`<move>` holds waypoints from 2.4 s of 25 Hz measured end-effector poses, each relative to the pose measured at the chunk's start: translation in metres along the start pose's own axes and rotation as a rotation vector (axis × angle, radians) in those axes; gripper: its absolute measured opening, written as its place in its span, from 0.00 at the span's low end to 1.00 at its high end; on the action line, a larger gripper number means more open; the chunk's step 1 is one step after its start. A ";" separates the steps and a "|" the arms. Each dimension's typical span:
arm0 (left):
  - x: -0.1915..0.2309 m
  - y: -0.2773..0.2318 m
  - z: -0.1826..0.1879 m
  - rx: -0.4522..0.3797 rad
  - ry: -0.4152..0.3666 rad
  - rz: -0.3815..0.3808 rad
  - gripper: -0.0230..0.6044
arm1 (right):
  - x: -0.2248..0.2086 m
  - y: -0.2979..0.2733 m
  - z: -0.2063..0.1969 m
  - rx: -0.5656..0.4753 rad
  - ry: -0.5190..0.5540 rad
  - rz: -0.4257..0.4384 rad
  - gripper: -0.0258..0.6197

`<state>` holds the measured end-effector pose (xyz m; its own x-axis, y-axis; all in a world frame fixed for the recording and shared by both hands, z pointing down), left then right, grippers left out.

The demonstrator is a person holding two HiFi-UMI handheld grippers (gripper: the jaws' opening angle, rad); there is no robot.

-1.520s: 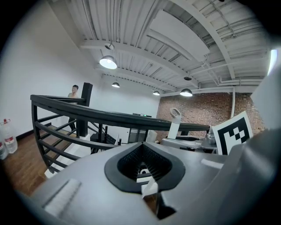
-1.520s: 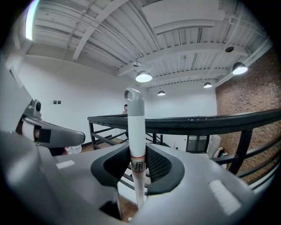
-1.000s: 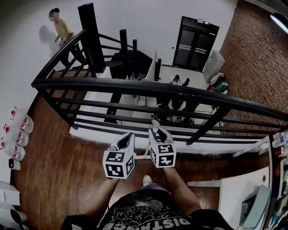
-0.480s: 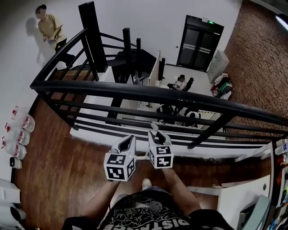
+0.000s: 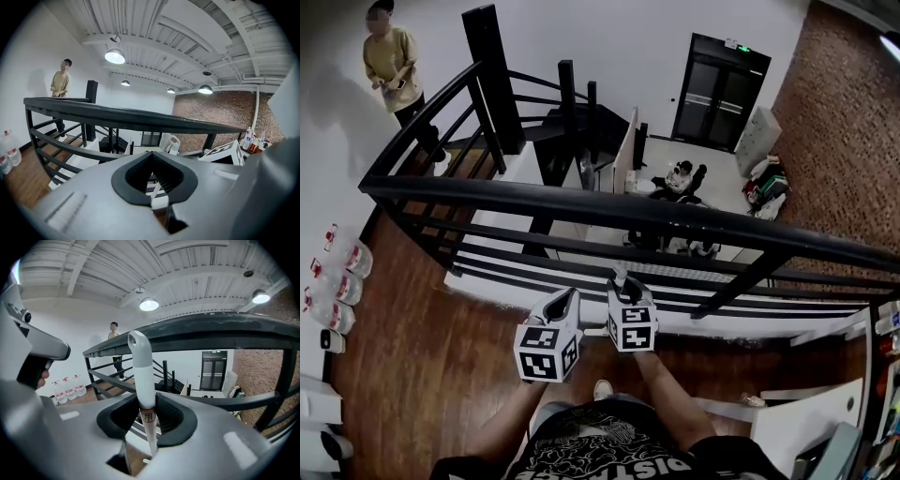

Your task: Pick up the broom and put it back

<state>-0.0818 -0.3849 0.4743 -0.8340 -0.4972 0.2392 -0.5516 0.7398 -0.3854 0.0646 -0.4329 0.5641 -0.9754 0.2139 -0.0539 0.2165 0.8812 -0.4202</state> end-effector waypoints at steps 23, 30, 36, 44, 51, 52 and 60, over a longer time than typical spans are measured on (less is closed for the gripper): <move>0.016 -0.050 0.012 0.027 0.023 -0.012 0.04 | -0.031 -0.063 0.025 -0.008 -0.013 -0.046 0.19; 0.020 -0.056 0.016 0.020 0.032 -0.004 0.04 | -0.039 -0.076 0.029 -0.001 -0.016 -0.056 0.19; 0.021 -0.056 0.016 0.020 0.035 0.001 0.04 | -0.041 -0.080 0.030 0.003 -0.006 -0.047 0.19; 0.020 -0.055 0.015 0.018 0.032 0.004 0.04 | -0.043 -0.083 0.027 0.017 0.007 -0.025 0.22; 0.018 -0.055 0.015 0.021 0.030 0.003 0.04 | -0.045 -0.084 0.026 0.034 0.005 -0.025 0.27; 0.018 -0.055 0.015 0.022 0.030 0.003 0.04 | -0.046 -0.085 0.026 0.034 0.003 -0.026 0.28; 0.019 -0.056 0.014 0.025 0.032 0.007 0.04 | -0.052 -0.088 0.020 0.050 -0.008 -0.030 0.35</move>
<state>-0.0664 -0.4419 0.4879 -0.8380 -0.4773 0.2644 -0.5456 0.7313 -0.4093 0.0957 -0.5302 0.5854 -0.9817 0.1844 -0.0477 0.1852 0.8652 -0.4660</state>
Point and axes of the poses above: the fingertips, and each gripper's own axes: y backward along the fingers, x to its left, z out of its top, the point moved 7 cm from there along y, backward along the fingers, and after that the axes turned 7 degrees about -z, right-handed, at the moved point
